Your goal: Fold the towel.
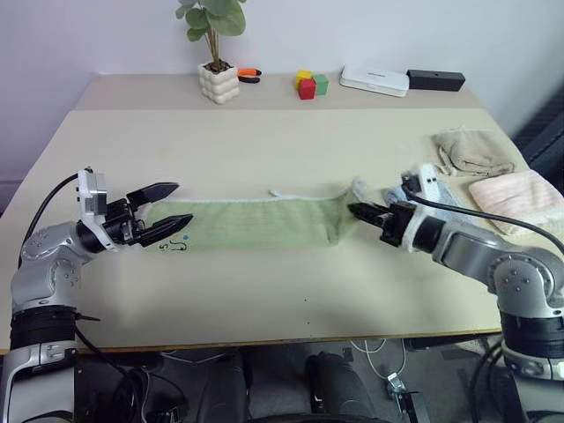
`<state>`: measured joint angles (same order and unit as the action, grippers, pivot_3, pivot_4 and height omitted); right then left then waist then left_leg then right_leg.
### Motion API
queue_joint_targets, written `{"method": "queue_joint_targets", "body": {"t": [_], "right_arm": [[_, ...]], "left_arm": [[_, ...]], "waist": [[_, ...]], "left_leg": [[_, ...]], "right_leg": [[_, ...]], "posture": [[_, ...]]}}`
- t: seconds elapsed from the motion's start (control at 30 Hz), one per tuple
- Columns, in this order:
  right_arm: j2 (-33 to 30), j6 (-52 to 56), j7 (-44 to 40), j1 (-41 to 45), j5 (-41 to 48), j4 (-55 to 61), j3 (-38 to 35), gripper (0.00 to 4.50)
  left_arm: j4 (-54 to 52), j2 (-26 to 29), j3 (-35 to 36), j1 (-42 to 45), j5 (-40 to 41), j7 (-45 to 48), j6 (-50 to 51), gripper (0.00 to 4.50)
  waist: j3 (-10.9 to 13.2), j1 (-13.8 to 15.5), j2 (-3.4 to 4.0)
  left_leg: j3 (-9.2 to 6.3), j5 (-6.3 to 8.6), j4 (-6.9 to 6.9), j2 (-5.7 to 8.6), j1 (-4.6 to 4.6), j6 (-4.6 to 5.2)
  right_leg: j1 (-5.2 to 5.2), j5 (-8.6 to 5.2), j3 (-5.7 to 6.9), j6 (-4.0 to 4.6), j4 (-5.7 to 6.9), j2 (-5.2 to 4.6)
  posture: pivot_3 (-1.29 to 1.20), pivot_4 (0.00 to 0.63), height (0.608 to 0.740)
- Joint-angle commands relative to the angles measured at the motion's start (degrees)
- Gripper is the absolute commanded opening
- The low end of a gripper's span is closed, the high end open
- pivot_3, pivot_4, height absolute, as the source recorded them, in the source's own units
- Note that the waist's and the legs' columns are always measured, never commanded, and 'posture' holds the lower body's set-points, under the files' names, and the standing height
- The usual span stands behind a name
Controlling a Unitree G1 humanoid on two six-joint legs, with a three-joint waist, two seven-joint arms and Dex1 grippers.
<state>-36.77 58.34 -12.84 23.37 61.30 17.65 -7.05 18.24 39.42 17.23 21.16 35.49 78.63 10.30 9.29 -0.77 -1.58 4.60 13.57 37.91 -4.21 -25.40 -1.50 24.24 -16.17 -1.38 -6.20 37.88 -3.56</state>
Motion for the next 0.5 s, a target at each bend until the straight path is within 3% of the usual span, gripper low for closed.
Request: {"method": "queue_joint_targets", "body": {"t": [0.03,0.17,0.5], "right_arm": [[2.74,0.27,-0.18,3.35,-1.46,1.46,1.95,0.03],[5.65,0.24,-2.27,5.18,-4.48,1.48,6.10,0.03],[20.74,-4.47,-4.60,10.26,-15.08,-8.63,15.05,0.03]], "left_arm": [[-0.27,1.37,1.44,0.71,0.09,0.21,-0.93,4.50],[-1.10,1.35,1.47,0.20,0.28,-0.02,-0.83,4.50],[-6.15,4.08,3.27,-5.35,2.33,1.29,3.10,4.50]], "waist": [[0.00,0.16,-0.02],[0.00,0.22,-0.01],[0.02,-0.21,0.02]], "left_leg": [[0.00,0.00,0.00,0.00,-0.01,0.00],[0.01,0.00,0.02,0.01,-0.03,0.00],[0.07,0.00,0.00,-0.04,-0.03,0.00]], "right_leg": [[0.00,0.00,0.01,0.00,0.00,0.00],[0.00,0.00,0.01,0.00,0.00,-0.01],[0.08,0.00,0.00,0.00,0.03,0.02]], "posture": [[0.00,0.150,0.735],[0.00,0.150,0.735],[0.00,0.150,0.735]]}}
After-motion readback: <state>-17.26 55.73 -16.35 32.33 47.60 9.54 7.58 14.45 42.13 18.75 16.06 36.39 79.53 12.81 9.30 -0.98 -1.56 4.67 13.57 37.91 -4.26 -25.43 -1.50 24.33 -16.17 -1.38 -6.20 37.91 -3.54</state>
